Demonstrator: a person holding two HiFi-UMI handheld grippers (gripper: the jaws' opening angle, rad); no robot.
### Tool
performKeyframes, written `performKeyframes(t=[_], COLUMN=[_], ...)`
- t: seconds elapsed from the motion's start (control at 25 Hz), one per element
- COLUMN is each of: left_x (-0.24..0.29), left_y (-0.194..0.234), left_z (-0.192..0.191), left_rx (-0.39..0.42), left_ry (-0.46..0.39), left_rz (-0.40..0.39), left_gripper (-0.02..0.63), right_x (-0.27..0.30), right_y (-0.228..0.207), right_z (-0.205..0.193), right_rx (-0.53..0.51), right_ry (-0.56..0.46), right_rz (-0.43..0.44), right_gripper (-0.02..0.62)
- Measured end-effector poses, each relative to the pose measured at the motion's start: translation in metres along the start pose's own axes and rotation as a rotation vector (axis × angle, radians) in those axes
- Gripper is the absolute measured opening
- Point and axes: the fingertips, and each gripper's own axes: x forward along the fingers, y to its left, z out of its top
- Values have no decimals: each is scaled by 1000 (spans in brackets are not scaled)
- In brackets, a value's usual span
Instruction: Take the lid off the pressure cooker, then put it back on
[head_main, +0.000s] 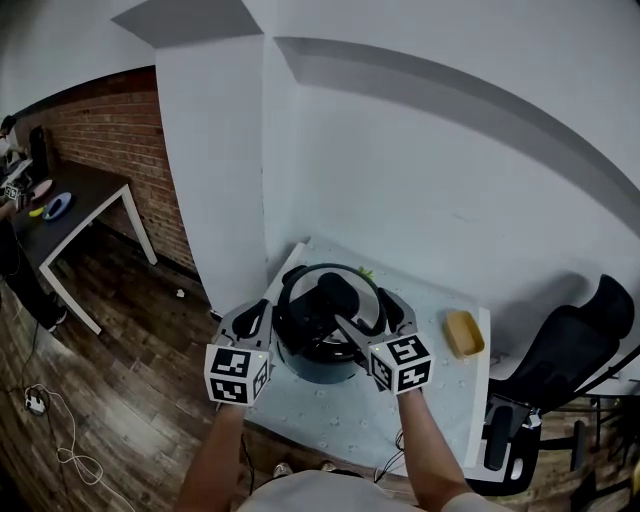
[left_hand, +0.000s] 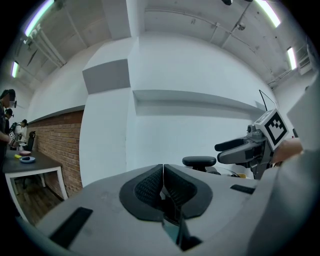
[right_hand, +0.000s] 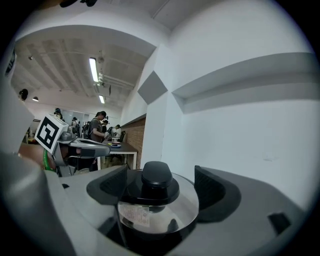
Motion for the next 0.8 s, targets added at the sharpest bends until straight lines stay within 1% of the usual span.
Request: performKeyframes(t=[0.36, 0.56, 0.68, 0.8], left_x=[-3, -10, -13, -16], left_y=[9, 16, 20, 23], left_z=[-5, -8, -12, -15], left_rx=[3, 2, 0, -6], left_ry=[17, 22, 29, 31], left_rz=[21, 31, 36, 41], left_gripper=[15, 15, 14, 14], right_x=[48, 70, 78, 80], right_y=[6, 8, 8, 8], right_z=[-9, -12, -17, -20], right_rx=[-32, -42, -30, -21], right_ry=[196, 262, 296, 323], right_rz=[88, 96, 92, 85], right_gripper=[394, 373, 348, 285])
